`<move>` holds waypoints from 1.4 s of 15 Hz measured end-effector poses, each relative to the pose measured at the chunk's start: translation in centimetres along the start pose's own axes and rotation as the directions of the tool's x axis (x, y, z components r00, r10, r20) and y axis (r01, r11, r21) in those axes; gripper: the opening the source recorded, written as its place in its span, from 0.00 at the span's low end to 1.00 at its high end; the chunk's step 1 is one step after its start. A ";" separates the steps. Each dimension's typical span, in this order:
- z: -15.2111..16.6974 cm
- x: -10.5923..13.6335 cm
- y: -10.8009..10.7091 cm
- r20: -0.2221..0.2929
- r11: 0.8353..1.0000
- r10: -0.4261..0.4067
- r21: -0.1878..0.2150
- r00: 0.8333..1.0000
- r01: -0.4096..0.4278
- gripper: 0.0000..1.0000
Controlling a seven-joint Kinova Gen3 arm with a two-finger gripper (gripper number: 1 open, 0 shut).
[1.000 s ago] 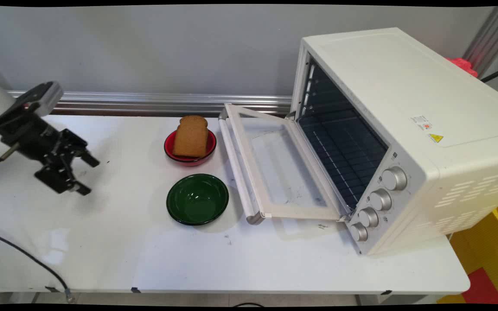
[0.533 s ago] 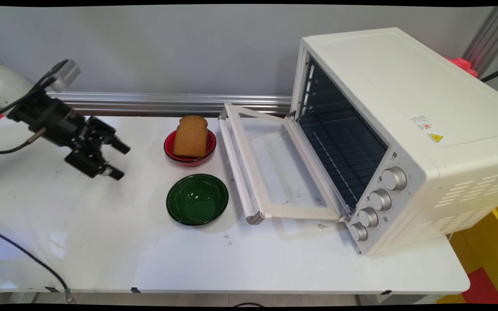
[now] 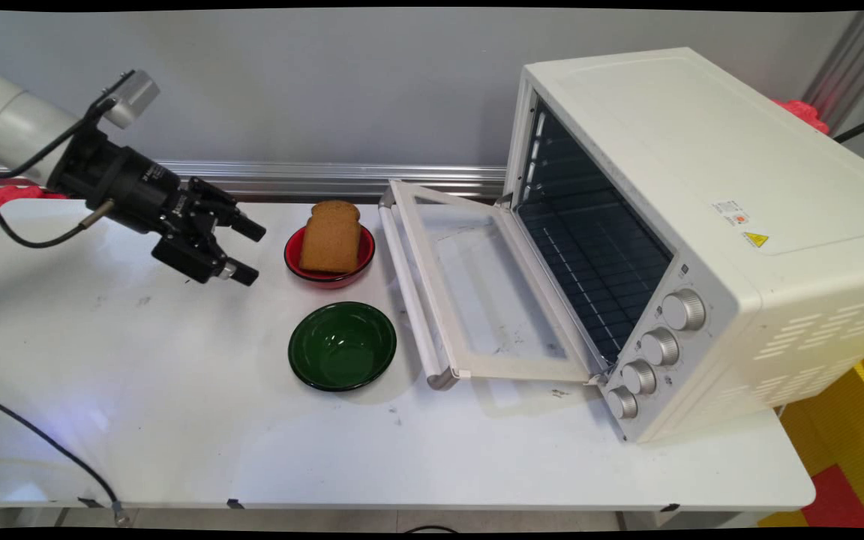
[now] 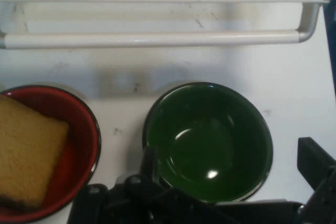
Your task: Close the oven
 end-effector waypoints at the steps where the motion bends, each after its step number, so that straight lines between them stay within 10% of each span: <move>1: 0.1 0.1 0.0 -0.005 1.000 0.004 0.008 1.000 -0.004 1.00; 4: 0.5 0.3 0.1 -0.015 1.000 0.009 0.026 1.000 -0.009 1.00; 5: 0.6 0.4 0.1 -0.018 0.999 0.010 0.031 1.000 -0.009 0.00; 21: 5.6 0.7 -1.6 -0.050 0.998 0.034 0.057 0.998 -0.031 0.00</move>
